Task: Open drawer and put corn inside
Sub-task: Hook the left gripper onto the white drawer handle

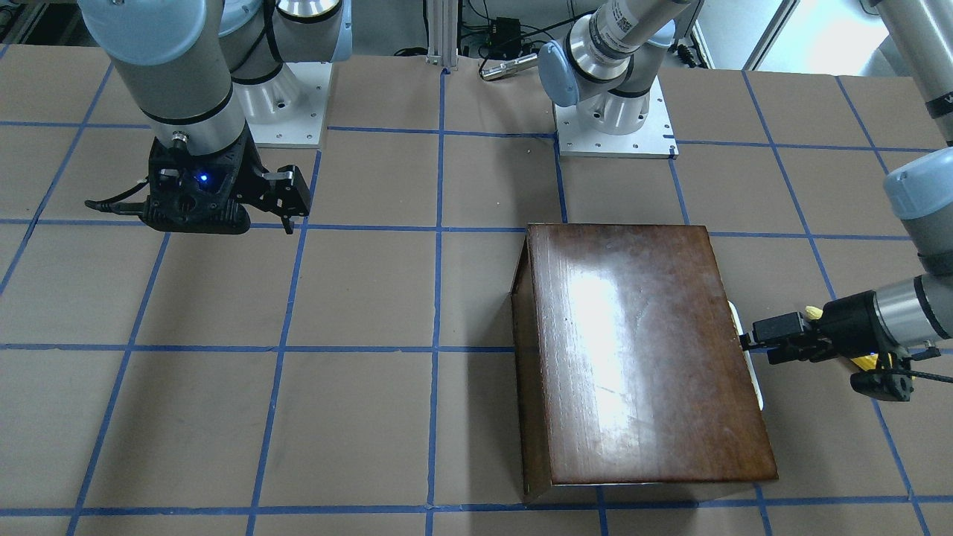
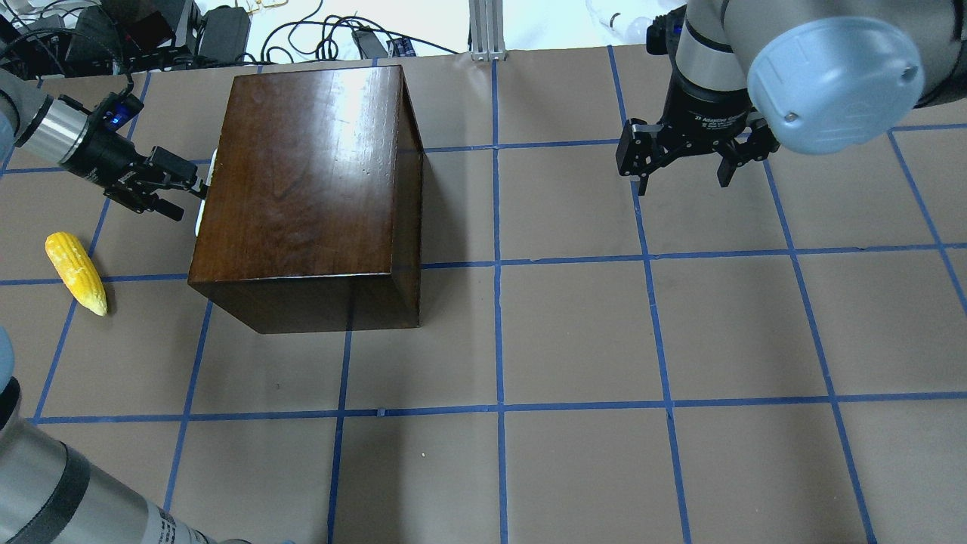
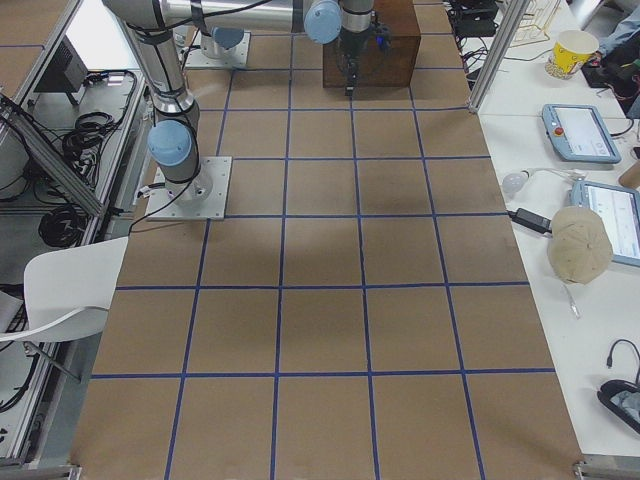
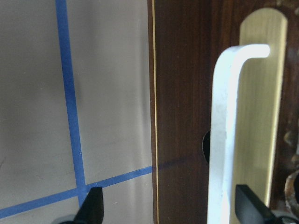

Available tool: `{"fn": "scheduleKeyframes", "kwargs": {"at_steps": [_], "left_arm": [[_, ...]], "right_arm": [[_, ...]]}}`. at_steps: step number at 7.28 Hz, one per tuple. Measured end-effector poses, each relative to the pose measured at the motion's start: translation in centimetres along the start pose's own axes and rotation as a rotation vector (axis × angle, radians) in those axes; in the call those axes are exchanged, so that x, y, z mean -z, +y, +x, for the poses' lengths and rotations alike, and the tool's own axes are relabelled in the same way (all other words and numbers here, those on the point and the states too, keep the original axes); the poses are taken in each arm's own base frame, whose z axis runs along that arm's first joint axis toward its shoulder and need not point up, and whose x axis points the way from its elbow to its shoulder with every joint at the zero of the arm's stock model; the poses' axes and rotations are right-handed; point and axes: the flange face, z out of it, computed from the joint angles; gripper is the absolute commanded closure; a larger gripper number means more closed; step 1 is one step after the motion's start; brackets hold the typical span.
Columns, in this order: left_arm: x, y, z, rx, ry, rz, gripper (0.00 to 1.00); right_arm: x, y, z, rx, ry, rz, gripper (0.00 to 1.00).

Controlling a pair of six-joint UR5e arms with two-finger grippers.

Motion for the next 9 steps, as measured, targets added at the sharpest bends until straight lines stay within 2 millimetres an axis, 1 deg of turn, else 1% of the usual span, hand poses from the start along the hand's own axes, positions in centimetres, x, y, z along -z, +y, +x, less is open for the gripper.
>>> {"fn": "scheduleKeyframes", "kwargs": {"at_steps": [6,9], "left_arm": [[-0.8,-0.2,-0.2,0.01,0.033,-0.001,0.0],[-1.4,-0.3,-0.7,0.016,0.038,-0.011,0.0]], "right_arm": [[0.0,0.0,0.0,0.0,-0.001,0.0,0.0],[0.0,0.0,0.0,0.0,0.0,0.0,0.0]]}}
